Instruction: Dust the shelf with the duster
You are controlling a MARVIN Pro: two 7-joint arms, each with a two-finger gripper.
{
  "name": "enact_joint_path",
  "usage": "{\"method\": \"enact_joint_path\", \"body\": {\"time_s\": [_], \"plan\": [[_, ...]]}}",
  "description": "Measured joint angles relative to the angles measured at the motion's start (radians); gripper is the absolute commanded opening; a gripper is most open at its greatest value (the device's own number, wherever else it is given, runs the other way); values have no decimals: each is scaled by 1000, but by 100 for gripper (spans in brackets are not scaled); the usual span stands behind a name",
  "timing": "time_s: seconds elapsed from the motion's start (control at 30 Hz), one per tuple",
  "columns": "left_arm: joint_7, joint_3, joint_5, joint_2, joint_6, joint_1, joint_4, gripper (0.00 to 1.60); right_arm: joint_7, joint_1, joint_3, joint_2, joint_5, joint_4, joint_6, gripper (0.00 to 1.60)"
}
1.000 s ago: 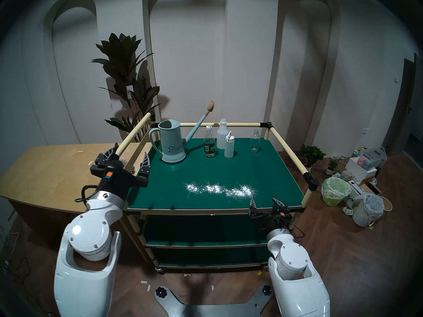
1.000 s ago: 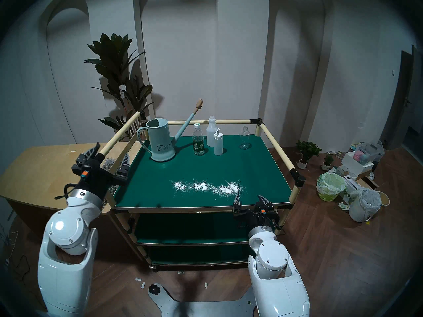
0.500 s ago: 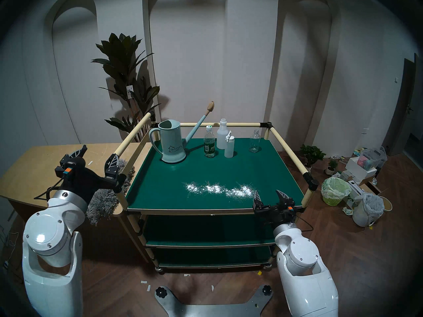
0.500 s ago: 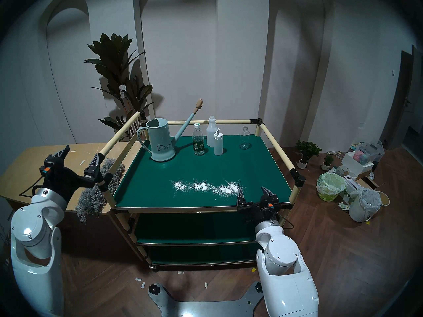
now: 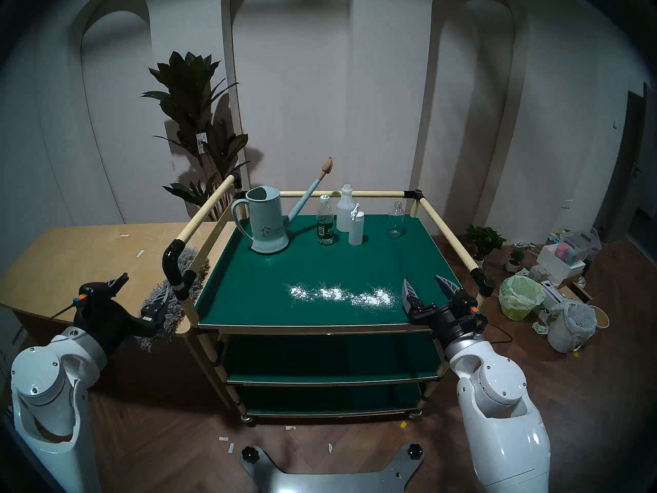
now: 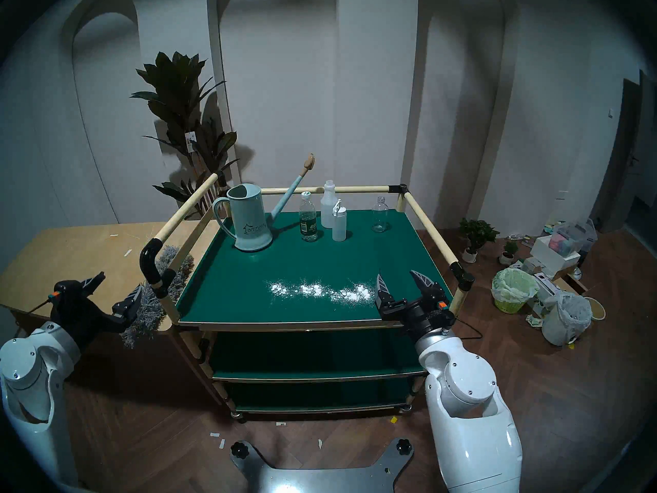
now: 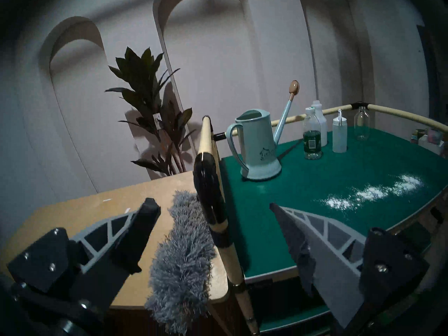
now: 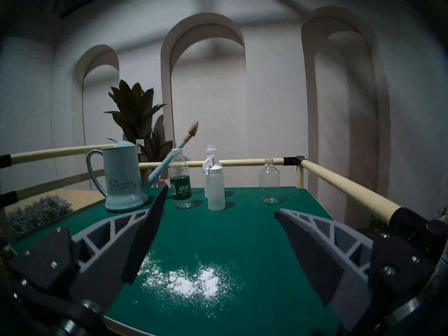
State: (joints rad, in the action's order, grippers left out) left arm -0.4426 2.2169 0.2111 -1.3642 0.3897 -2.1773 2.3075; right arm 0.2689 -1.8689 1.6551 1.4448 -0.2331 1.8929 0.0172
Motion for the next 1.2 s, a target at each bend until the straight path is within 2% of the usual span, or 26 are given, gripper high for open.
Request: {"method": "enact_joint_path", "body": {"time_s": [0.13,0.3,0.53,0.7,0.93,1.2], "plan": [[19,-9,-7,-19,-53,8,-70,160,17,9,15,-9,-25,1,-20,160],[106,-41,-34,-54,-137,58,-193,160,36,26,31,-19,-52,1,-42,160],[127,-68,-54,-37,-237,126,-339,160,61,42,41,-28,-77,3,-59,160],[67,-66,-44,2,-315,163,-447,160,73,52,43,-33,-87,5,-61,160],[-25,-27,-1,67,-417,213,-602,160,83,60,42,-39,-90,8,-59,160],[-138,-26,63,133,-491,283,-769,160,86,65,20,-42,-83,20,-58,160]]}}
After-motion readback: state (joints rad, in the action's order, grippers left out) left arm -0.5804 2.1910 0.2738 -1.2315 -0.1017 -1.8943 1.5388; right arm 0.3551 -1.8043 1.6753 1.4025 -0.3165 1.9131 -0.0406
